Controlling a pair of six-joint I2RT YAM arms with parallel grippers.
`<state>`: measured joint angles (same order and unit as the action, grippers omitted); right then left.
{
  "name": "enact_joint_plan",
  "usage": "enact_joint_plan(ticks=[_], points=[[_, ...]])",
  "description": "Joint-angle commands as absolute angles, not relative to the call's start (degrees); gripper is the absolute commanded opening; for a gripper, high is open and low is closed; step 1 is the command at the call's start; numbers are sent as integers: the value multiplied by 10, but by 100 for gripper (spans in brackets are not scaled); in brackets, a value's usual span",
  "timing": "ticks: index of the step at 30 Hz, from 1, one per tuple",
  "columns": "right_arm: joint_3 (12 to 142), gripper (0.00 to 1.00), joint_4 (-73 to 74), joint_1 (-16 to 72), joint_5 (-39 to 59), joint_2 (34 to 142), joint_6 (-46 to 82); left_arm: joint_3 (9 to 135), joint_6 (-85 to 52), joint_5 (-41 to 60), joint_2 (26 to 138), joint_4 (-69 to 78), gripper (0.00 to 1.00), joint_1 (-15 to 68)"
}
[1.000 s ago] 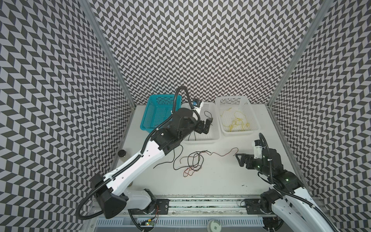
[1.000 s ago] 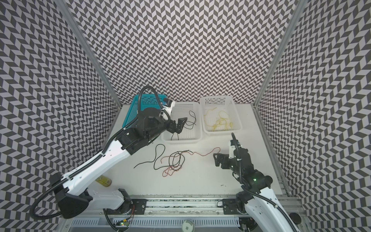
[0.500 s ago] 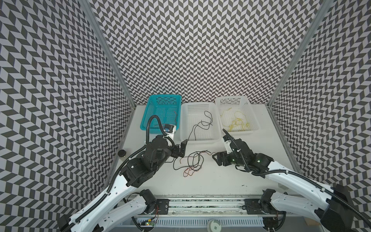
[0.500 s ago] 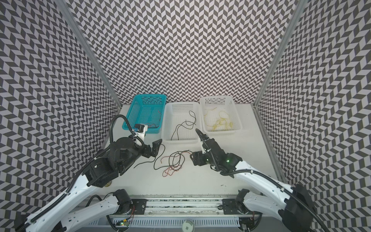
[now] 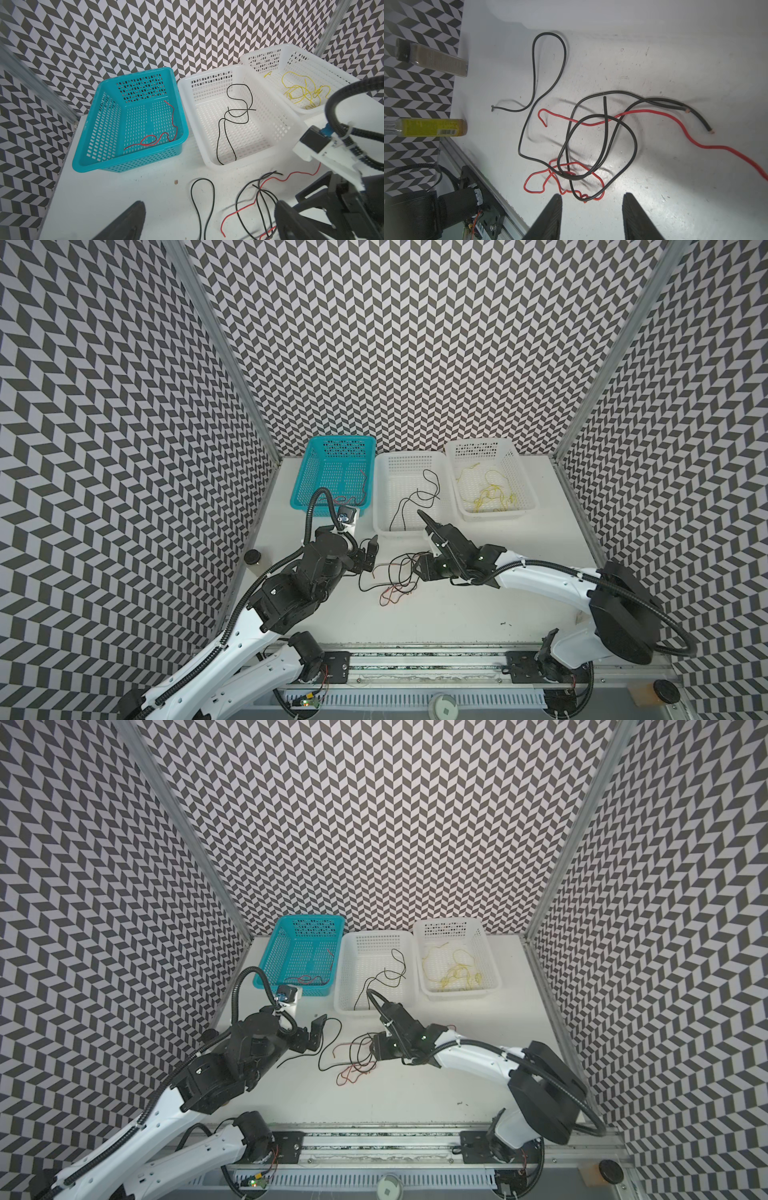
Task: Untangle the cables
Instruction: 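Grasp a black wire end from the tangle with the right gripper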
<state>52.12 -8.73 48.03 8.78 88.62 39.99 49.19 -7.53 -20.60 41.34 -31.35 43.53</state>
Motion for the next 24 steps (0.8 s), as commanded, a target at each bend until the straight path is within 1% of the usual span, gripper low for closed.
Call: enact_joint_plan(ticks=[1,2,4,18,24], points=[[541,40,-49,487,105,913,422,486,-74,-211,410,-314,97,437],[543,38,-46,487,107,918,424,486,-74,-210,410,-314,97,438],[547,36,-47,489,104,928,425,486,-74,-209,410,-313,97,437],[552,37,-30,490,99,969,437,486,-73,-196,415,-312,97,437],[554,34,-15,490,90,981,436,485,-73,-195,415,-313,97,437]])
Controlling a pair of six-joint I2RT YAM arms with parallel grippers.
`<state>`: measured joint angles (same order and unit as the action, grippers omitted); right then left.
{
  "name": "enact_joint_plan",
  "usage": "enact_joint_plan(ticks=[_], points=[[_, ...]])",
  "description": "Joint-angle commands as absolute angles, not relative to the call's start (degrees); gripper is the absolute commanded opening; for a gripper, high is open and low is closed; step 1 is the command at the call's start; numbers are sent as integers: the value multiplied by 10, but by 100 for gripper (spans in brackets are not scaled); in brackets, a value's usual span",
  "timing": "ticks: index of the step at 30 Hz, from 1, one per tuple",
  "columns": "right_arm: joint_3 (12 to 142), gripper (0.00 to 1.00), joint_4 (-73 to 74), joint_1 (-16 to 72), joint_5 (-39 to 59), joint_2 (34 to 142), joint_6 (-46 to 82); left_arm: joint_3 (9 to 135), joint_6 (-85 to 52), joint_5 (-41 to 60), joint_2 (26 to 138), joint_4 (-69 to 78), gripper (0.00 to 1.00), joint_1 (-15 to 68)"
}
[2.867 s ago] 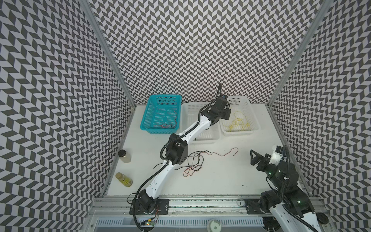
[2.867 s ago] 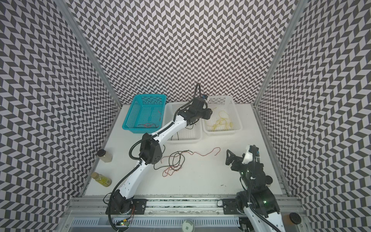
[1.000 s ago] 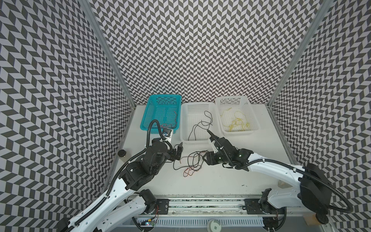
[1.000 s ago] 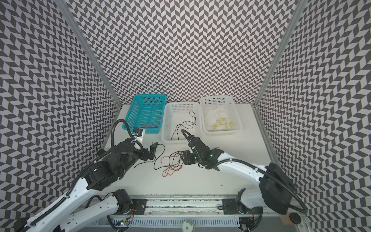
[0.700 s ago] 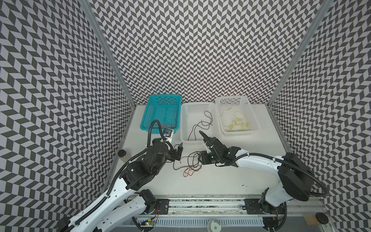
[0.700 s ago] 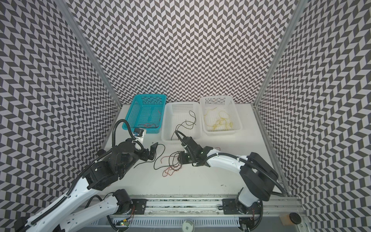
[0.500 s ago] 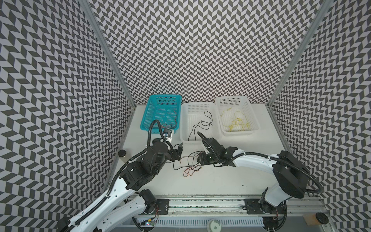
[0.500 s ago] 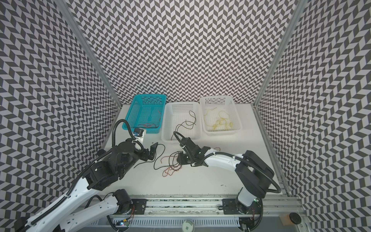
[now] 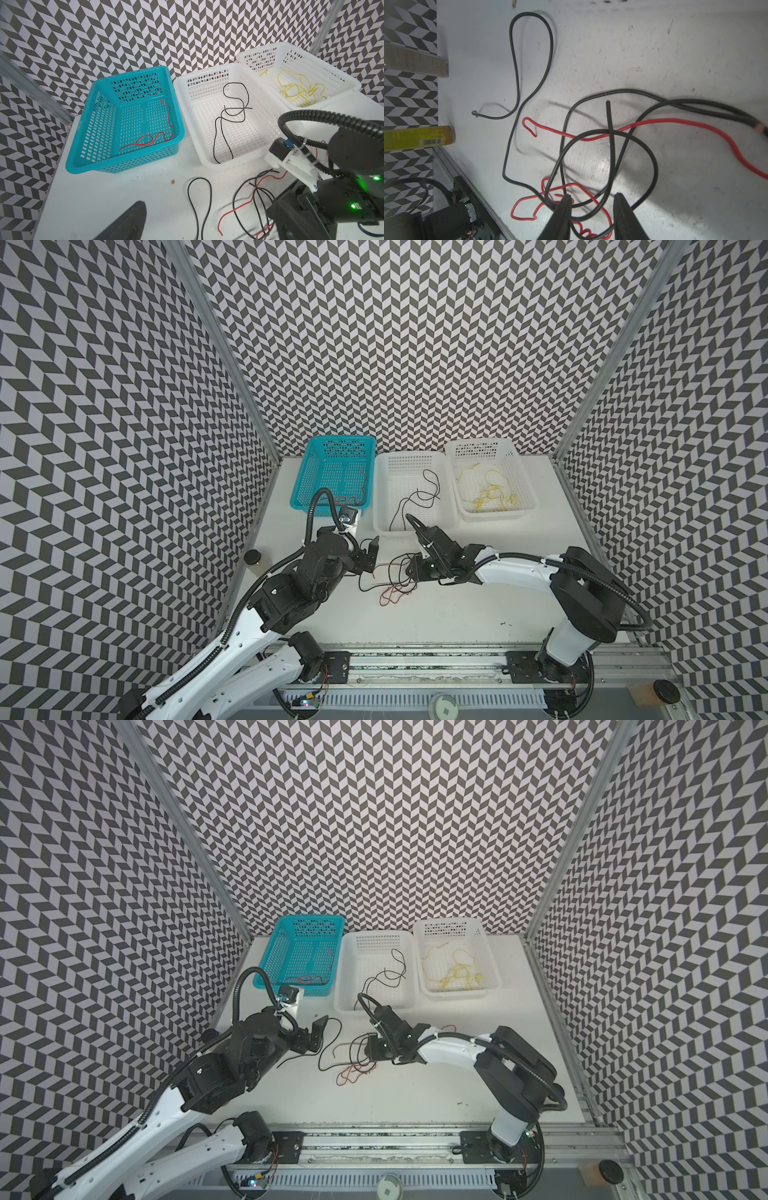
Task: Untangle the cables
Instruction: 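Grasp a black wire end from the tangle with the right gripper, then lift the black wire with the right gripper toward the left gripper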
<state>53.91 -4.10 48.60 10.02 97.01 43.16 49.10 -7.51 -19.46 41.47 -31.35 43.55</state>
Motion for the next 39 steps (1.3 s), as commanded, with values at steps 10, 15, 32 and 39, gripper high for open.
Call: enact_joint_plan(ticks=[10,15,32,39], points=[[554,13,-4,490,83,982,421,484,-72,-192,419,-313,97,437],[545,5,-18,492,74,937,408,485,-72,-192,419,-313,97,438],[622,0,-139,507,18,736,305,486,-72,-187,423,-316,96,437],[683,0,-159,507,9,695,266,486,-73,-175,422,-317,96,437]])
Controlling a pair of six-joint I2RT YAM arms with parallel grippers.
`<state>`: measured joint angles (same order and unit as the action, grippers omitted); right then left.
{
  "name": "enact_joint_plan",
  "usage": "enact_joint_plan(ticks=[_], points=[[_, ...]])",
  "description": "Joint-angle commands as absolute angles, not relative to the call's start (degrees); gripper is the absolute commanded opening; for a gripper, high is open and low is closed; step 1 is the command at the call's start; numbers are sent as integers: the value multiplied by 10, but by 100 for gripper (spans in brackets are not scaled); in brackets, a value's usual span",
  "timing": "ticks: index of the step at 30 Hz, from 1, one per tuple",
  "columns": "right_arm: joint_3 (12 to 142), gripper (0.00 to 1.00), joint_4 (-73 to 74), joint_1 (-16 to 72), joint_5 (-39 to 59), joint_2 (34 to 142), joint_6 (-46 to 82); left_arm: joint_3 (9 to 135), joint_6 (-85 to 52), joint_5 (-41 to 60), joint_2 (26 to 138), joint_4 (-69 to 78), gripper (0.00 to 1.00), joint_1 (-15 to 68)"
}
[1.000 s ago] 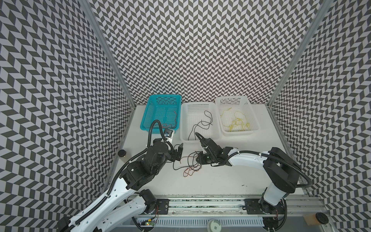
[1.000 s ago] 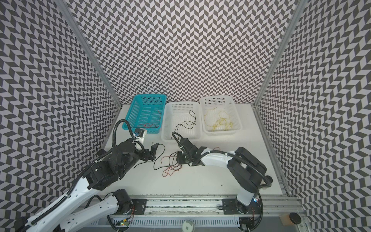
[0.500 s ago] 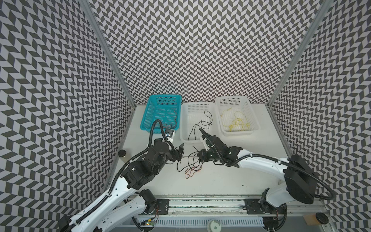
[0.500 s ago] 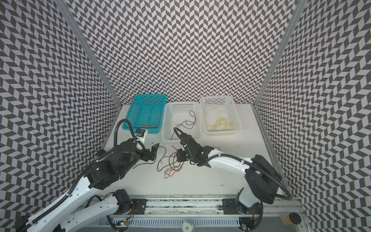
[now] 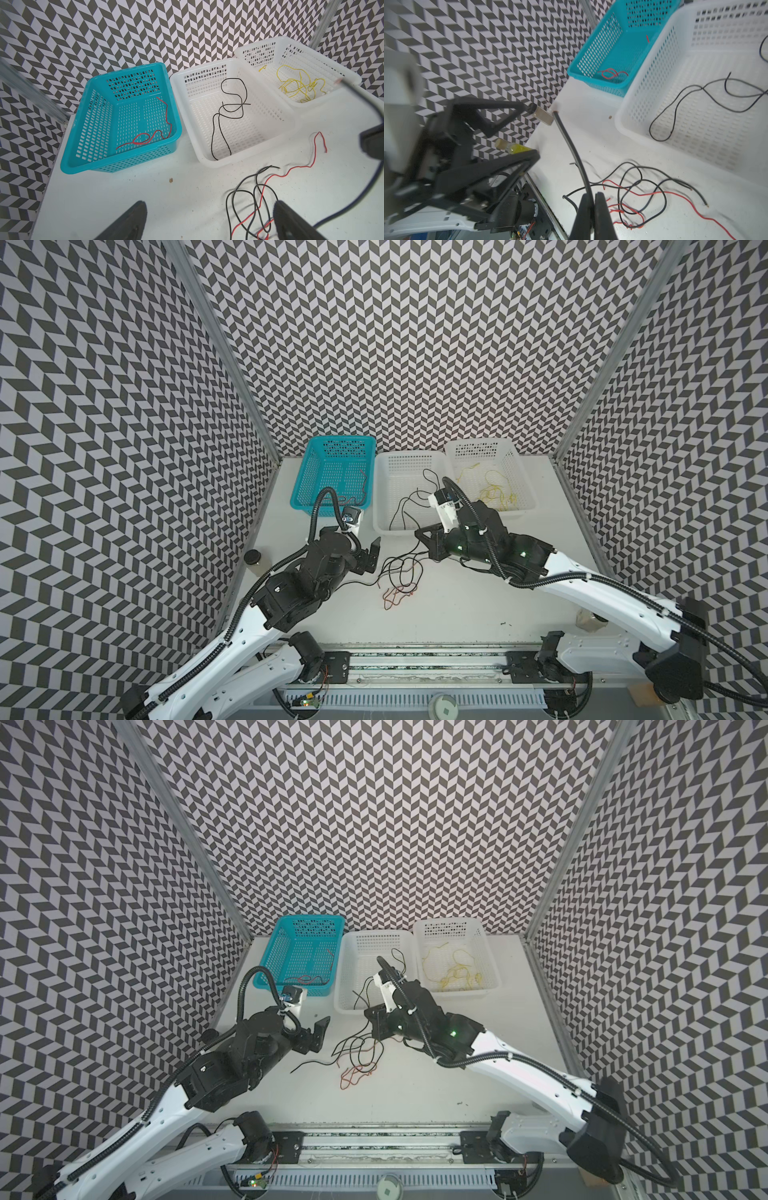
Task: Untangle the cables
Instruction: 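Lift the black wire with the right gripper toward the left gripper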
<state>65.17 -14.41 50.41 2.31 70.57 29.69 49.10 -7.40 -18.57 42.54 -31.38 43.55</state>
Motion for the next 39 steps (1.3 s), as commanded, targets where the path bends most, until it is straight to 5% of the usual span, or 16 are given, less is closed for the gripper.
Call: enact_joint_plan(ticks=[1,17,32,39], points=[[699,0,-170,507,9,697,260,487,-73,-168,421,-316,96,438],[844,0,-217,506,50,731,219,422,-44,36,333,-233,99,438],[852,0,-217,507,79,727,218,424,-42,109,361,-233,100,439],[847,0,-200,507,84,706,221,434,-40,127,388,-242,82,439]])
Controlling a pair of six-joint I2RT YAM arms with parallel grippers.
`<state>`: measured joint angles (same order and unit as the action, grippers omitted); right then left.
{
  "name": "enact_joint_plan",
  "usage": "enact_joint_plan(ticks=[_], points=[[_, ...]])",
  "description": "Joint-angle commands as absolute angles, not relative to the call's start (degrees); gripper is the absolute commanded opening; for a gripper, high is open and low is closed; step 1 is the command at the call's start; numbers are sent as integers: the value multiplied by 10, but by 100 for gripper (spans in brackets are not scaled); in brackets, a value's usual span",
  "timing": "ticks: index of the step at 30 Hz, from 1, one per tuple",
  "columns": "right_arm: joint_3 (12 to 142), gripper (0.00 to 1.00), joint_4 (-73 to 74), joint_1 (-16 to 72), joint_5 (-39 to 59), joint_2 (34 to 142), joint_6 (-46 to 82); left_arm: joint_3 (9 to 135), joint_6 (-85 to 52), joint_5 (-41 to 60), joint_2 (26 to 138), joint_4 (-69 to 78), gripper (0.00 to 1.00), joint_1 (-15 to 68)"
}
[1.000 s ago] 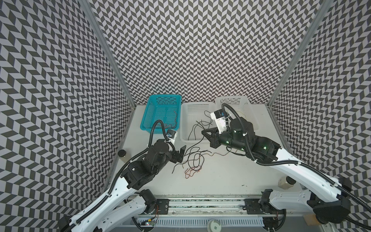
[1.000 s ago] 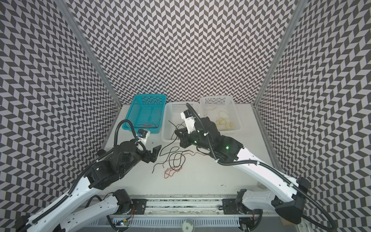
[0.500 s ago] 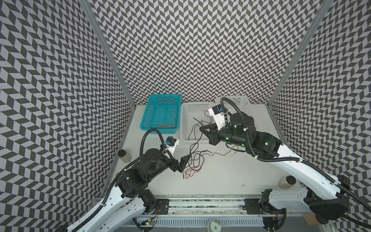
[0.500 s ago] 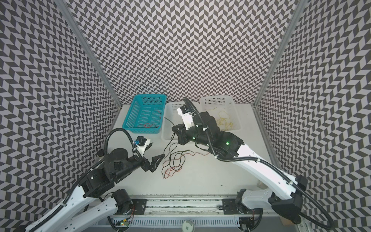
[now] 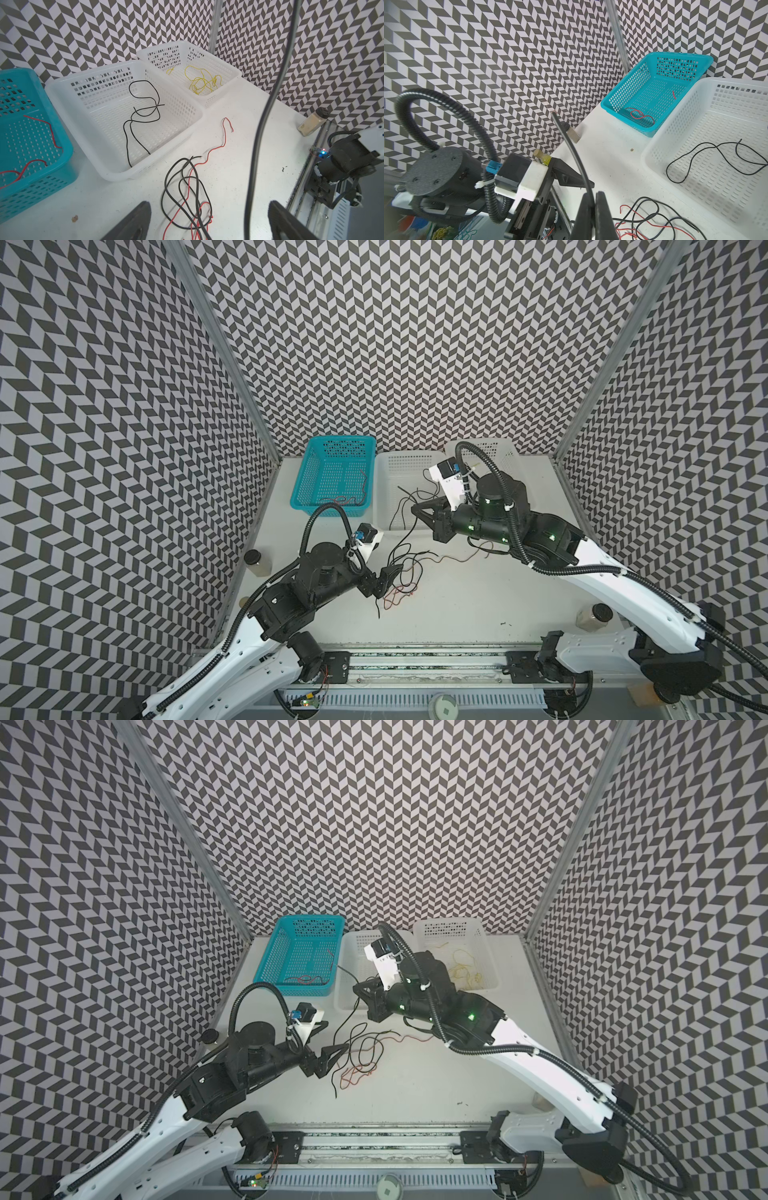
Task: Untangle the cables
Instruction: 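Lift the black wire with the right gripper toward the left gripper, then grasp the black wire with the left gripper beside the right gripper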
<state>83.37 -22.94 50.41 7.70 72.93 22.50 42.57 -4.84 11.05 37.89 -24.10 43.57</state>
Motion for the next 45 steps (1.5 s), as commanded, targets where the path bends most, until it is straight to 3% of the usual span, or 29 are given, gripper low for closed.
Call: enact_joint_plan(ticks=[1,5,23,27,38,42,45], points=[[847,0,-198,507,82,702,220,438,-38,130,393,-245,76,439],[846,0,-193,507,73,690,216,450,-36,133,411,-258,60,438],[780,0,-160,507,28,668,221,464,-34,136,421,-274,16,438],[743,0,-158,507,3,657,224,473,-32,133,421,-283,0,438],[643,10,-149,506,-54,622,238,505,-55,97,406,-294,0,435],[611,28,-155,506,-88,603,238,536,-68,80,413,-299,0,435],[588,34,-154,506,-109,590,238,562,-74,68,422,-309,0,435]])
